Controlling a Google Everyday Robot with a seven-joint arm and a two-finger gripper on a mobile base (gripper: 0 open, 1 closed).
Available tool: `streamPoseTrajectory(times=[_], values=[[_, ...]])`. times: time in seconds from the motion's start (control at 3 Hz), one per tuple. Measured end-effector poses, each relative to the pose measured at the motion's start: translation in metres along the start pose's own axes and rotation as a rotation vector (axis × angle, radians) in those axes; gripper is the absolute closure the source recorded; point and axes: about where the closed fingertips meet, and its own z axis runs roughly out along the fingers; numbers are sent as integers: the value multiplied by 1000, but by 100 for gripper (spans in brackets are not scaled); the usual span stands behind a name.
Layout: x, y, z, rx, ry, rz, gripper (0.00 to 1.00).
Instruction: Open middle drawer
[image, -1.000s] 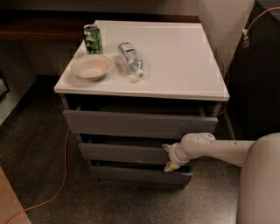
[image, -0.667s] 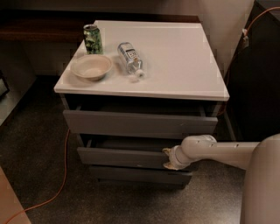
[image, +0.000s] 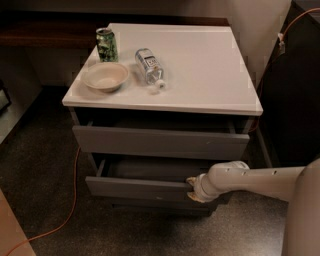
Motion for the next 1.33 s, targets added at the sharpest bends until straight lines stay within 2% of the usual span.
streamPoseTrajectory(times=[0.33,0.67,1.0,1.33], values=[[0,3,-1,-1,0,3,100],[-6,23,-3,-4,-4,31,100],[-9,33,-5,-4,-4,46,100],[-9,33,-5,-4,-4,46,100]])
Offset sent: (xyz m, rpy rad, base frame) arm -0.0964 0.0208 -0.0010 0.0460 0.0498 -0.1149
